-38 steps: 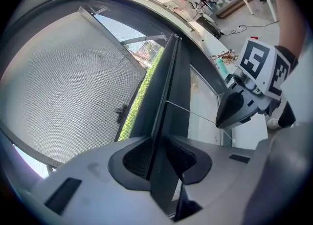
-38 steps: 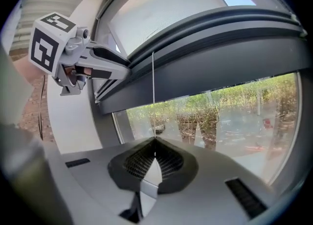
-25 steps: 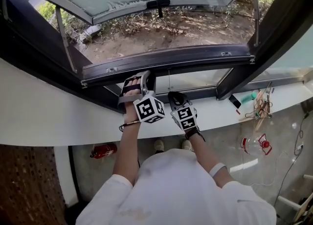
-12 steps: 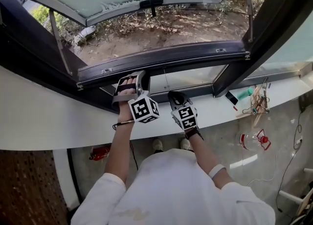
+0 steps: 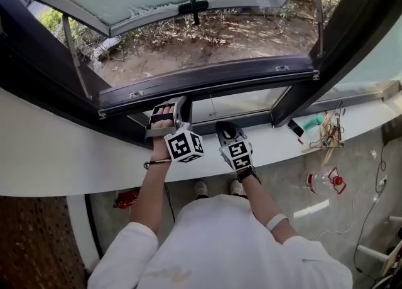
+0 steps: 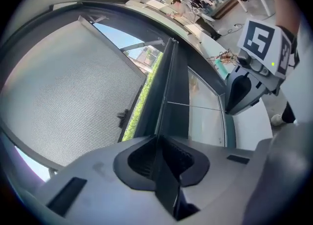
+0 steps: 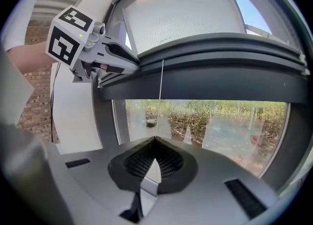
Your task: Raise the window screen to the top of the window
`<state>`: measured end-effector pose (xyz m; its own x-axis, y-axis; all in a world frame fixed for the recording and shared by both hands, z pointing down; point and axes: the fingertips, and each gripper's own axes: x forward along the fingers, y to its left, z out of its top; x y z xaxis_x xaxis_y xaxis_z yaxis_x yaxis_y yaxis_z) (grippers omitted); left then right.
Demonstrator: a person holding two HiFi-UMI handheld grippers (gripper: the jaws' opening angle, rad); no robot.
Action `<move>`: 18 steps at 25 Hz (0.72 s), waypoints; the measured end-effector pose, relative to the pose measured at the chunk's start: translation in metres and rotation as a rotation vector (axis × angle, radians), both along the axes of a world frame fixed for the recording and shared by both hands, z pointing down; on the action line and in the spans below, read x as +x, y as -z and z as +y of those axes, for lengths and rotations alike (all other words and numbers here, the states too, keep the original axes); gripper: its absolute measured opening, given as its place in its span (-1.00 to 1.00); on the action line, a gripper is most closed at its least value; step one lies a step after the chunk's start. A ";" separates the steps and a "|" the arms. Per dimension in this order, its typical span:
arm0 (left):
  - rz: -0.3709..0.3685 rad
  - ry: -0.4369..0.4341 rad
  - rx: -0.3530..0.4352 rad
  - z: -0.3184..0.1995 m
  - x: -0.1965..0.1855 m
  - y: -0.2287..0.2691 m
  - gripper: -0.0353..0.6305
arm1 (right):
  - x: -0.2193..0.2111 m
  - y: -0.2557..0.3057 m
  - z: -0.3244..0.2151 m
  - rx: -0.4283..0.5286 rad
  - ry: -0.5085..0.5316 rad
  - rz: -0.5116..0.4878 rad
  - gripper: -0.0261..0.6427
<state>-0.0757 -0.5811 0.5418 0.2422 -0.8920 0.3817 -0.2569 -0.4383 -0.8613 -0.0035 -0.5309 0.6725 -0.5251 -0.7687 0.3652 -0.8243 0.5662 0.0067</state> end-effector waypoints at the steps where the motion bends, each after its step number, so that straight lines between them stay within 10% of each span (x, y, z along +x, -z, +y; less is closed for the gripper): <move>1: 0.005 0.003 0.001 -0.001 0.000 0.000 -0.77 | 0.000 0.000 0.000 -0.005 -0.001 -0.011 -0.91; 8: 0.062 -0.026 -0.052 0.001 -0.001 0.010 -0.77 | 0.002 0.011 0.004 -0.029 -0.008 -0.049 -0.91; 18: 0.112 -0.038 0.070 0.000 -0.001 0.072 -0.77 | 0.004 0.065 -0.004 0.076 -0.015 -0.085 -0.91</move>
